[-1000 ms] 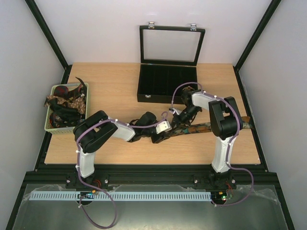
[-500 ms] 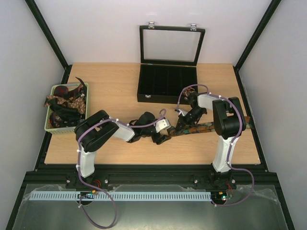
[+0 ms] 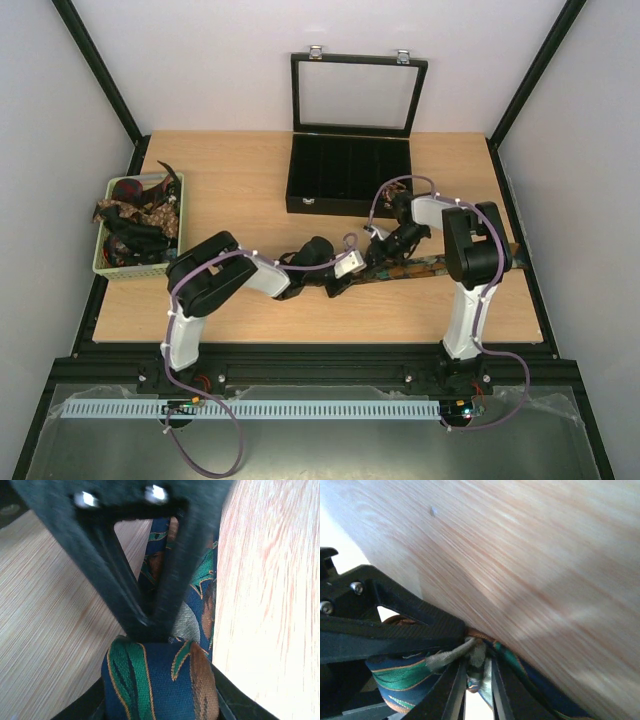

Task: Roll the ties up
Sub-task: Roll the tie at the center of the board.

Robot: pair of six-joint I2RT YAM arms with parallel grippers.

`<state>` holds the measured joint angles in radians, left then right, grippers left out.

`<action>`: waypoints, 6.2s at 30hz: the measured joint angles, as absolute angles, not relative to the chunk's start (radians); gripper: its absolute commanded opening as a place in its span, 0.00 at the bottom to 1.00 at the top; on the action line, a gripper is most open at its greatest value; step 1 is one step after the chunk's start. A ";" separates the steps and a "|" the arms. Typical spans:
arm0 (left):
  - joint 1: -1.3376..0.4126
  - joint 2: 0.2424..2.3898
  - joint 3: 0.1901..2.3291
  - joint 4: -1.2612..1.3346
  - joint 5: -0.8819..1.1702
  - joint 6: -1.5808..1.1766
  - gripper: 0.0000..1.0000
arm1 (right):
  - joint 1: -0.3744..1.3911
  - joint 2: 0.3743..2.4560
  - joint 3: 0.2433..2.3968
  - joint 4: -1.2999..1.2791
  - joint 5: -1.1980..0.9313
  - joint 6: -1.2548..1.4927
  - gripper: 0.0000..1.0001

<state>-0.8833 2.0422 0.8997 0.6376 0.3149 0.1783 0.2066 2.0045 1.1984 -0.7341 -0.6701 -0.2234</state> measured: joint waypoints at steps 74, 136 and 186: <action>-0.883 2.004 0.846 0.630 0.336 0.217 0.30 | 0.218 1.992 1.122 -0.677 -0.748 -0.118 0.21; -0.859 2.034 0.900 0.606 0.449 0.182 0.70 | 0.205 1.933 1.122 -0.686 -0.592 -0.183 0.01; -0.871 1.982 0.907 0.492 0.227 0.277 0.73 | 0.237 1.932 1.181 -0.719 -0.738 -0.116 0.01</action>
